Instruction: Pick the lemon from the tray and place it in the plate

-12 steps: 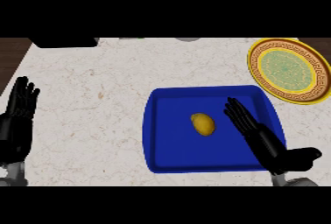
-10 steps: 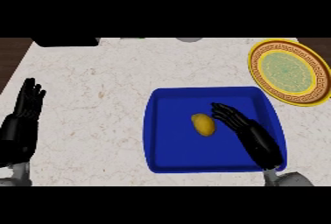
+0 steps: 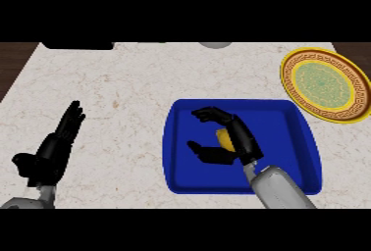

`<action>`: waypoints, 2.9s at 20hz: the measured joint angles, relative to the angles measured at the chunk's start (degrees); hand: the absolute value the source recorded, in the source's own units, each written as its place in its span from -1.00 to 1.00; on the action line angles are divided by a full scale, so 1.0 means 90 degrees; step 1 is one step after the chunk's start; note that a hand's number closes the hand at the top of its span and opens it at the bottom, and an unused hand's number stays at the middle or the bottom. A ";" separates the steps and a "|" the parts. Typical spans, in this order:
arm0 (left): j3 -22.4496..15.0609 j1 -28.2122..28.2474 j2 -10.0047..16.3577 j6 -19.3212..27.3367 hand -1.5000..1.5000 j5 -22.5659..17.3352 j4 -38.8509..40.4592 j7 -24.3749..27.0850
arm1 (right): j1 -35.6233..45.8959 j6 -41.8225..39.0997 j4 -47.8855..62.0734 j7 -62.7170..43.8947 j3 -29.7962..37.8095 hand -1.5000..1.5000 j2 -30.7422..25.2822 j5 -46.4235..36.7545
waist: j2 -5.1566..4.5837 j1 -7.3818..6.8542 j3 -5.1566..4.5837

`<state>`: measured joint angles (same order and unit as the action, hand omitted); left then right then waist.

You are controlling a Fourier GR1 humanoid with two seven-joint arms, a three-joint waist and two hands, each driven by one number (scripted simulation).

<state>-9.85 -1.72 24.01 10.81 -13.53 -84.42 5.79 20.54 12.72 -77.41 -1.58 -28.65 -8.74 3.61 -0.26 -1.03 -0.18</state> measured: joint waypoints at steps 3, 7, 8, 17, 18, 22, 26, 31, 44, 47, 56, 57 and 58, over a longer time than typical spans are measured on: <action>0.0007 -0.0089 -0.0126 -0.0160 0.00 0.0041 0.0345 0.0102 | -0.0035 0.0481 0.0469 0.0501 -0.0178 -1.00 0.0459 -0.0471 | 0.0006 0.0046 0.0010; 0.0115 -0.0093 -0.0209 -0.0351 0.00 0.0100 0.0637 0.0253 | -0.0275 0.0846 0.0619 0.0905 -0.0276 -1.00 0.0550 -0.1054 | 0.0020 0.0095 0.0015; 0.0144 -0.0163 -0.0239 -0.0373 0.00 0.0115 0.0744 0.0254 | -0.0364 0.0919 0.0415 0.0799 -0.0294 -1.00 0.0457 -0.1187 | 0.0024 0.0115 0.0015; 0.0349 -0.0217 -0.0251 -0.0553 0.00 0.0148 0.0854 0.0234 | -0.0210 0.0360 -0.0829 -0.1230 -0.0278 -1.00 -0.0756 -0.2175 | 0.0052 0.0162 0.0010; 0.0348 -0.0223 -0.0272 -0.0563 0.00 0.0147 0.0875 0.0229 | -0.0092 0.0137 -0.0880 -0.1505 -0.0289 -1.00 -0.0912 -0.2235 | 0.0052 0.0157 0.0010; 0.0377 -0.0161 -0.0254 -0.0637 0.00 0.0151 0.0838 0.0258 | 0.0095 -0.0787 -0.1090 -0.2429 -0.0515 -1.00 -0.1430 -0.2398 | 0.0055 0.0135 0.0008; 0.0451 -0.0217 -0.0300 -0.0767 0.00 0.0178 0.1024 0.0378 | 0.0278 -0.1608 -0.1212 -0.3167 -0.0501 -1.00 -0.1580 -0.2338 | 0.0041 0.0125 0.0012; 0.0479 -0.0206 -0.0419 -0.0768 0.00 0.0310 0.0926 0.0301 | 0.0565 -0.2329 -0.1074 -0.3938 -0.0374 -1.00 -0.1355 -0.2422 | 0.0034 0.0100 0.0016; 0.0800 -0.0157 -0.0630 -0.1022 0.00 0.0622 0.0812 0.0186 | 0.0596 -0.3481 -0.0138 -0.3922 0.0051 -1.00 -0.0851 -0.3325 | 0.0028 0.0090 0.0020; 0.0852 -0.0115 -0.0729 -0.1038 0.00 0.0738 0.0799 0.0194 | 0.0528 -0.3463 0.0092 -0.3773 0.0139 -1.00 -0.0609 -0.3631 | 0.0028 0.0092 0.0020; 0.1069 -0.0203 -0.0947 -0.1197 0.00 0.0973 0.0971 0.0271 | 0.0642 -0.3383 0.1220 -0.3169 0.0489 -1.00 -0.0213 -0.4609 | 0.0024 0.0089 0.0021; 0.1078 -0.0213 -0.0976 -0.1197 0.00 0.1001 0.0912 0.0213 | 0.0687 -0.3337 0.1414 -0.3038 0.0556 -1.00 -0.0169 -0.4711 | 0.0025 0.0086 0.0020; 0.1115 -0.0239 -0.0944 -0.1264 0.00 0.0975 0.0861 0.0144 | 0.0664 -0.3253 0.1575 -0.2900 0.0577 1.00 -0.0099 -0.4771 | 0.0025 0.0084 0.0020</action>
<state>0.18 -3.87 15.51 -0.57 -4.75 -76.67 7.08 26.52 -16.56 -63.23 -27.67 -23.45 -9.63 -39.34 -0.03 -0.28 0.00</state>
